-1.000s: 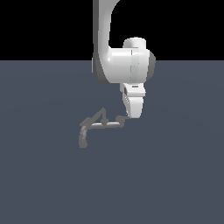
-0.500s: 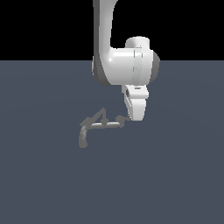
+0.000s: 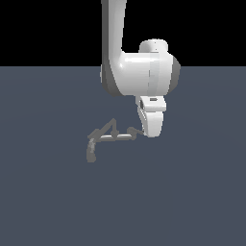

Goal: Turn on the faucet by rotating a designated handle.

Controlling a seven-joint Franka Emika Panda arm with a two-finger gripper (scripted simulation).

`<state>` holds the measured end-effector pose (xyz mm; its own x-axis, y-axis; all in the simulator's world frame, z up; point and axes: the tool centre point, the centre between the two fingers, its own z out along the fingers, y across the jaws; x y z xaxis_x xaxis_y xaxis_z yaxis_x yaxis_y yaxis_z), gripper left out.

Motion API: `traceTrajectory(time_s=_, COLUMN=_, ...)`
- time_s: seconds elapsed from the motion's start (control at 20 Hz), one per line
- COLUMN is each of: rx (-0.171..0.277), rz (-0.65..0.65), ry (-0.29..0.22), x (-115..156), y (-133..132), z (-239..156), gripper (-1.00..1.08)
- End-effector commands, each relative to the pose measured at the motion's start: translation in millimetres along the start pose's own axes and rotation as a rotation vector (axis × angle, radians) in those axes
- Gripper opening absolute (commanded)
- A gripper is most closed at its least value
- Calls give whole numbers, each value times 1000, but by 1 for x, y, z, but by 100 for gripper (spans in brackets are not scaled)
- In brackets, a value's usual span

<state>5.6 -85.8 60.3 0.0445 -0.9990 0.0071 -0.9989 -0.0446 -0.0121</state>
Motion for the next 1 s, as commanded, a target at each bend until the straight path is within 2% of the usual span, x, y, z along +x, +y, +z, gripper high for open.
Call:
traceTrajectory(time_s=0.0, rx=-5, rz=-17, ry=-6, x=-17, y=7, z=0, gripper=-100)
traceTrajectory(time_s=0.3, rx=-11, rz=-19, ry=-7, x=-31, y=22, z=-1, gripper=-100)
traceTrajectory(time_s=0.35, rx=-11, rz=11, ry=1, x=-10, y=21, z=1, gripper=-100)
traceTrajectory(time_s=0.75, rx=-12, rz=-19, ry=-7, x=-69, y=20, z=-1, gripper=-100)
traceTrajectory(time_s=0.8, rx=-12, rz=-19, ry=-7, x=-69, y=20, z=-1, gripper=-100)
traceTrajectory(time_s=0.85, rx=-21, rz=47, ry=9, x=-24, y=27, z=0, gripper=-100)
traceTrajectory(time_s=0.95, rx=-19, rz=35, ry=6, x=-36, y=20, z=0, gripper=-100)
